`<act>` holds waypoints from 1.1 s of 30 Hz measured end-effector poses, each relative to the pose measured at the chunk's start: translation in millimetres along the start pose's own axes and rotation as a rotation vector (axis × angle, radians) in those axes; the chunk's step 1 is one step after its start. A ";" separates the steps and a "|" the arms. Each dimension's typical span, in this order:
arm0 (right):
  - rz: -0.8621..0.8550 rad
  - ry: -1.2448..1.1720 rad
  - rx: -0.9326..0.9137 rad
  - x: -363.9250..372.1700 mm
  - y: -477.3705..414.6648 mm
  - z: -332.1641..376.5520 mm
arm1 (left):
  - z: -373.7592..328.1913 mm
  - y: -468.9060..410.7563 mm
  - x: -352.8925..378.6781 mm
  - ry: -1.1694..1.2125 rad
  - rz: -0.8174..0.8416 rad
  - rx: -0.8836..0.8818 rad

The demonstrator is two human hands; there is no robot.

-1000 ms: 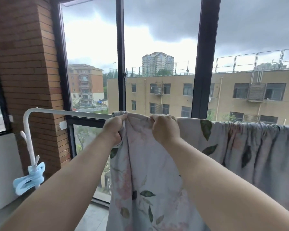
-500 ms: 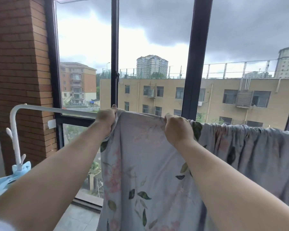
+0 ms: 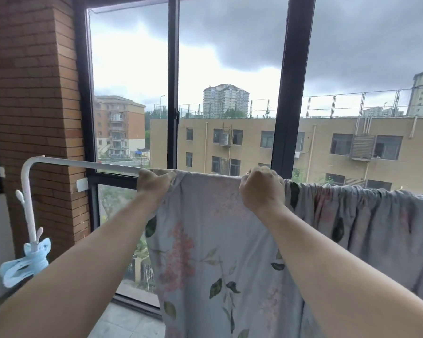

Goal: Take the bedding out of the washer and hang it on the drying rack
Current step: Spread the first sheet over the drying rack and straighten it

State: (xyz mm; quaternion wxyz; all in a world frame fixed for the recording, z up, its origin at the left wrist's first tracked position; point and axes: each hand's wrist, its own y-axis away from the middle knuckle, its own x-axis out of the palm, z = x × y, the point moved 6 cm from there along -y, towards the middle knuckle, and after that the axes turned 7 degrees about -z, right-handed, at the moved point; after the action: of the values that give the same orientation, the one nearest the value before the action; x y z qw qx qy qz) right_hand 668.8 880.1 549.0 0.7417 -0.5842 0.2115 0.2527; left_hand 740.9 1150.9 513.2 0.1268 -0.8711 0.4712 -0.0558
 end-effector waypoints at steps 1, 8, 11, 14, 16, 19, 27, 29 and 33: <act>-0.021 -0.013 -0.016 1.1 0.4 8.3 | -2.7 4.0 -5.6 -0.071 -0.046 0.061; 0.046 -0.171 -0.226 29.5 3.6 87.2 | -4.2 8.5 -23.3 -0.587 -0.037 0.695; 0.100 -0.200 -0.255 41.2 4.9 100.0 | -6.9 11.4 -20.4 -0.594 -0.003 0.822; 0.066 -0.191 -0.204 47.7 4.8 94.8 | -9.9 2.5 -21.4 -0.439 0.013 0.708; 0.050 -0.188 -0.150 48.0 3.6 88.1 | -8.8 -15.0 -23.8 -0.326 0.011 0.521; 0.082 -0.189 -0.098 48.0 0.4 81.1 | -4.3 -45.7 -34.0 -0.233 -0.086 0.321; 0.081 -0.214 -0.043 49.1 -2.4 74.7 | 27.1 -105.5 -74.0 -0.237 -0.286 -0.022; 0.059 -0.212 -0.031 46.1 -1.2 79.3 | 28.3 -107.2 -71.6 -0.243 -0.271 -0.007; -0.015 -0.173 -0.022 42.3 3.3 79.6 | 27.4 -109.9 -70.6 -0.205 -0.261 0.052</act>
State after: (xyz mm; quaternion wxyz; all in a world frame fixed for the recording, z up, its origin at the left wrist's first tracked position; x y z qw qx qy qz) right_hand 701.3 963.6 538.8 0.7527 -0.5697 0.1394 0.2991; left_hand 796.7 1272.1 518.5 0.1887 -0.9224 0.3370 0.0051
